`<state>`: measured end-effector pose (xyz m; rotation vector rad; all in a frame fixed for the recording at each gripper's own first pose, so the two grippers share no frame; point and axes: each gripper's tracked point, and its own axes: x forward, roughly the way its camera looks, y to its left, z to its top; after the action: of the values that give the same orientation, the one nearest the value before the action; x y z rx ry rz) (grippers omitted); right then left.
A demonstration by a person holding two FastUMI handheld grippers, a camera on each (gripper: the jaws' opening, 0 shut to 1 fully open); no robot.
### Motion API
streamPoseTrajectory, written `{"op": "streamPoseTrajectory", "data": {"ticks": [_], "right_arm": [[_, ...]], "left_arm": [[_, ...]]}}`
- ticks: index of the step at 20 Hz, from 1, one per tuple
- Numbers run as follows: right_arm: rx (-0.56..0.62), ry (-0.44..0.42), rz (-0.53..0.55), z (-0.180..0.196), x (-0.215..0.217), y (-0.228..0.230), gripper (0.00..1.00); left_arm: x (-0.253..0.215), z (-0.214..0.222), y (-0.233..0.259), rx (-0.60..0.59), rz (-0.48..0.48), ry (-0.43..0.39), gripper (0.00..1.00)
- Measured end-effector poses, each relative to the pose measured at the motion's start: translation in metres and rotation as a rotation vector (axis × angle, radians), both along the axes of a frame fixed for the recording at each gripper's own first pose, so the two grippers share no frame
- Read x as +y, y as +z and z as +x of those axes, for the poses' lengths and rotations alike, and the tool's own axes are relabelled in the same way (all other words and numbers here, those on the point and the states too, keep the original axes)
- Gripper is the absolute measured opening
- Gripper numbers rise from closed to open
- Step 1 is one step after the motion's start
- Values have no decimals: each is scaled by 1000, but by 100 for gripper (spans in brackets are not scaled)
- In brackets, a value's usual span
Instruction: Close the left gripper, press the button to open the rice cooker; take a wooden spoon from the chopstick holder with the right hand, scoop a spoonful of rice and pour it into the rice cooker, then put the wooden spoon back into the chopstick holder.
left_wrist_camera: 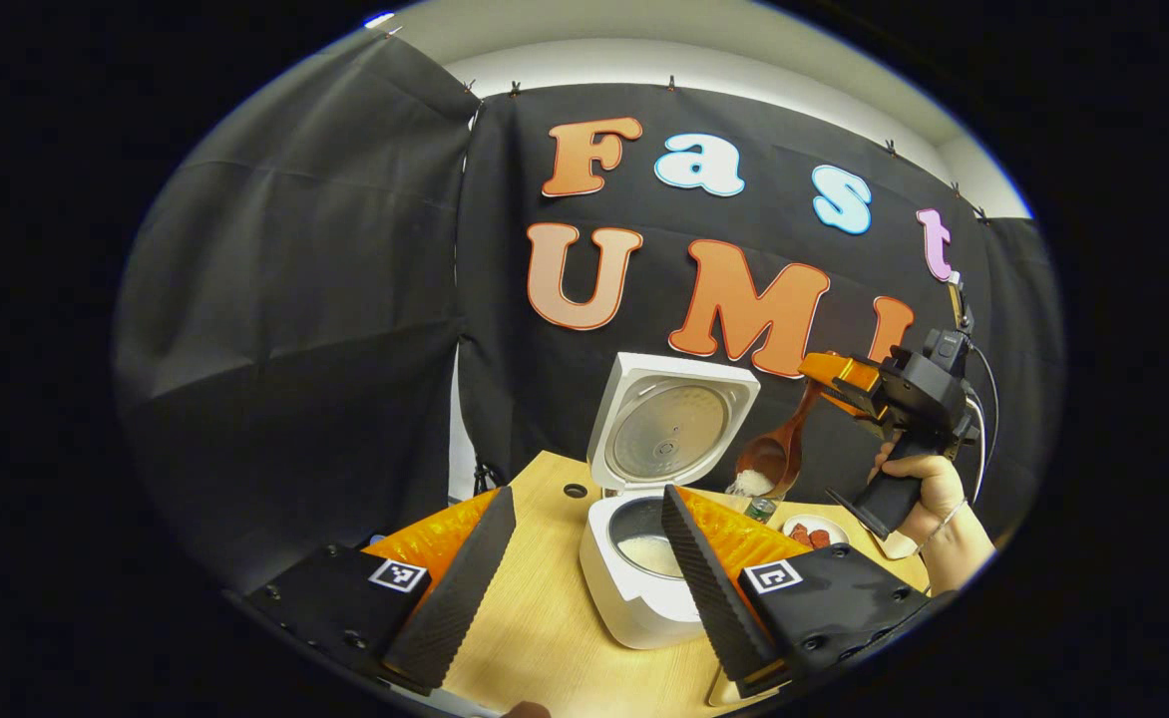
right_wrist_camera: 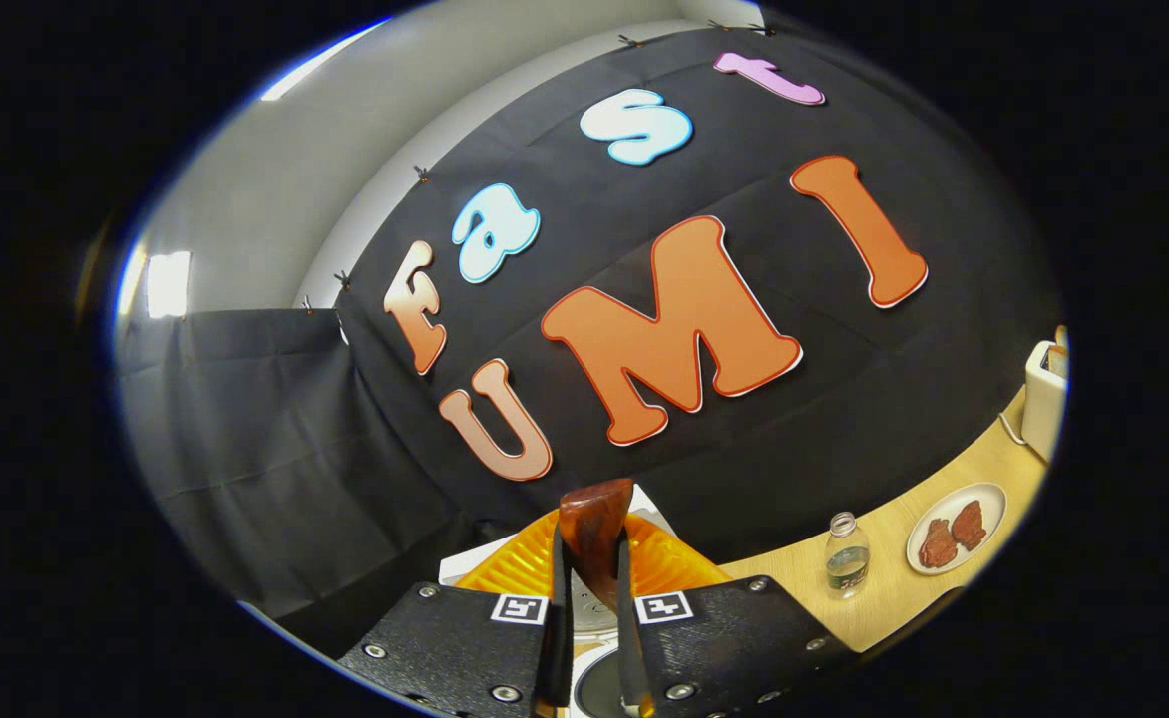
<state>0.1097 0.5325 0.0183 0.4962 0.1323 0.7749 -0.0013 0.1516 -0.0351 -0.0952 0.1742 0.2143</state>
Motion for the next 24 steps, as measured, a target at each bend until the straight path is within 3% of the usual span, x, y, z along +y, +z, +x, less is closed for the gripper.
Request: {"op": "streamPoseTrajectory", "data": {"ticks": [10,17,24], "right_arm": [[-51,25,-56,-8,11,3,18],[-160,50,-151,-20,24,6,18],[-280,154,-239,-43,47,5,18]], "left_arm": [[6,-2,-5,1,-6,14,100],[8,-2,-6,-6,-17,10,99],[13,-4,-8,5,12,16,99]]}}
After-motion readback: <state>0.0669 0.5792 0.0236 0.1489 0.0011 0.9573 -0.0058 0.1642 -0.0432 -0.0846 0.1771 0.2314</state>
